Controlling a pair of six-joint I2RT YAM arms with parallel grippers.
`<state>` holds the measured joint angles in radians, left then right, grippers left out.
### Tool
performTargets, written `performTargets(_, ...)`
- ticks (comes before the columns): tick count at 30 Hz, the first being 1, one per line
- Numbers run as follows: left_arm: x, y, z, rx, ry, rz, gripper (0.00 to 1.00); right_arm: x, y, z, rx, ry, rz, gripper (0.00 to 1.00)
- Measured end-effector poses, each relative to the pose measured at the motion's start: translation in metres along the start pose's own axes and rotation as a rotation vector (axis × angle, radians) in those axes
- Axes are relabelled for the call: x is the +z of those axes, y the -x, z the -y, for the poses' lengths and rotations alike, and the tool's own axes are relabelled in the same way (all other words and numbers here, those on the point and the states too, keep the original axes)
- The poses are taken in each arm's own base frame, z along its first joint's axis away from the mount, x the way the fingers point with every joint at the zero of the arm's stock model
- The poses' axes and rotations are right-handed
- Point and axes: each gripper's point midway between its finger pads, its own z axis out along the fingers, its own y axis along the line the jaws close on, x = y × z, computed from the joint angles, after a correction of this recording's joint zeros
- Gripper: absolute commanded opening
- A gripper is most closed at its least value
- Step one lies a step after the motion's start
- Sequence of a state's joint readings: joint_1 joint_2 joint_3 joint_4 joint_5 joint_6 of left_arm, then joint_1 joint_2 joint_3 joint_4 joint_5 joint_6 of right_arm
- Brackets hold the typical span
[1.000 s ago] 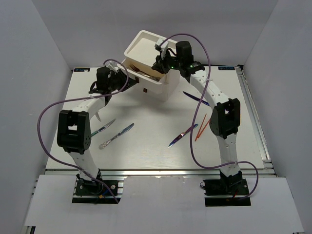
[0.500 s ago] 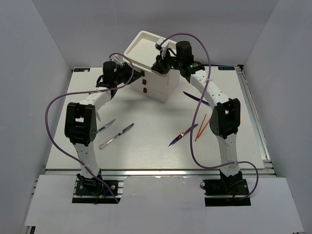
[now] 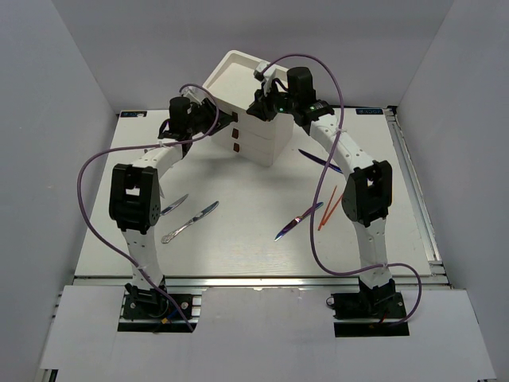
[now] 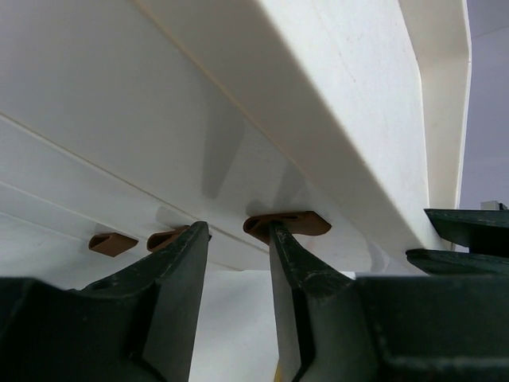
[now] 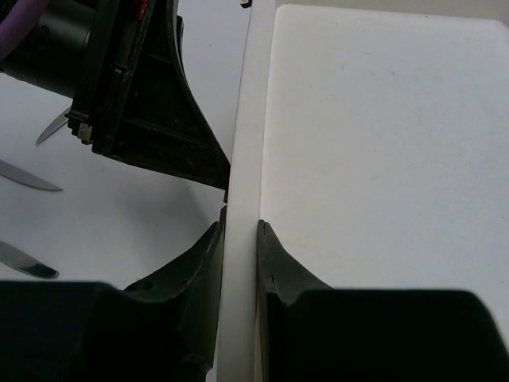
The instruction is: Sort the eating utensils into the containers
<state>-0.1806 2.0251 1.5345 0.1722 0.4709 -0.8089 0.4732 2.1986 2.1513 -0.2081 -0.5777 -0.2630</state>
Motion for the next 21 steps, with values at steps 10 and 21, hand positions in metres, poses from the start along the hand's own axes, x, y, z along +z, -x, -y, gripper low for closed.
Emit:
performTargets(10, -0.023, -0.014, -0.01, 0.081, 0.035, 0.001, 0.67, 0.002, 0.001, -0.005, 0.029, 0.003, -0.002, 0.0)
performTargets(21, -0.045, -0.033, -0.013, 0.309, 0.005, -0.045, 0.68, 0.004, 0.002, -0.008, 0.041, 0.008, -0.001, 0.0)
